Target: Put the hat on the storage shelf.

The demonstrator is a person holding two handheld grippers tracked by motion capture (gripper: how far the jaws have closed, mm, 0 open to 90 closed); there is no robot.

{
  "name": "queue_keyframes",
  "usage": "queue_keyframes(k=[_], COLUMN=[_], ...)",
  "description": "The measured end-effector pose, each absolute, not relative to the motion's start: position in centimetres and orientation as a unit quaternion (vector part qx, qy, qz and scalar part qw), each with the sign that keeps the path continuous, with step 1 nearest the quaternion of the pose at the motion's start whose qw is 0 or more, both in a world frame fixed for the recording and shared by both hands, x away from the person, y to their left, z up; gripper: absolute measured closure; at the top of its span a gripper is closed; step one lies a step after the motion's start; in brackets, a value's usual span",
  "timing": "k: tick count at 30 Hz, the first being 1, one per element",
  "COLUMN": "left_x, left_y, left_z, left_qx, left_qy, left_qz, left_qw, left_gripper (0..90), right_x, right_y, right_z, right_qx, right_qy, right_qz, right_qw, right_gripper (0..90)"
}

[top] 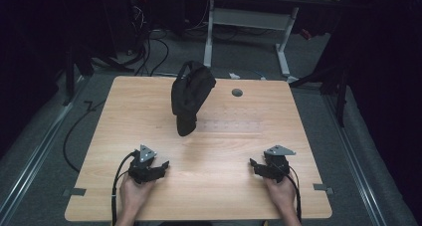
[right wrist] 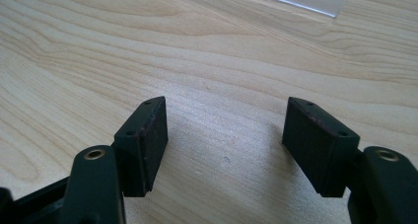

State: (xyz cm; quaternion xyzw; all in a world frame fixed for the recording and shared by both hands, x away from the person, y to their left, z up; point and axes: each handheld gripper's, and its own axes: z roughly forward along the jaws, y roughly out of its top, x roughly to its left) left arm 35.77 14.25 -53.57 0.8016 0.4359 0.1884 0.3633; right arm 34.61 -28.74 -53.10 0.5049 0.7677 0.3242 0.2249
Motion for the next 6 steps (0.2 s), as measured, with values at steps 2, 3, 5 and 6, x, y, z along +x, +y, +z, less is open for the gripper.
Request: queue_keyframes(k=[2, 3, 5, 6], left_x=[35.80, 35.80, 35.81, 35.81], left_y=[14.27, 14.28, 14.27, 14.27], left_z=[-53.58, -53.57, -53.58, -53.58], left_qx=[0.801, 0.801, 0.801, 0.802], left_qy=[0.436, 0.437, 0.437, 0.436], left_qz=[0.186, 0.186, 0.186, 0.185], left_qw=[0.365, 0.364, 0.364, 0.364], left_gripper=[33.3, 33.3, 32.6, 32.6], right_x=[34.61, 34.61, 34.61, 34.61], right_y=[-28.75, -28.75, -28.75, -28.75], right_z=[-53.10, -53.10, -53.10, -53.10], right_qx=[0.505, 0.505, 0.505, 0.505], right_qy=[0.768, 0.768, 0.768, 0.768], right_qz=[0.324, 0.324, 0.324, 0.324], right_qw=[0.225, 0.225, 0.225, 0.225], right_gripper=[33.9, 33.9, 33.9, 33.9])
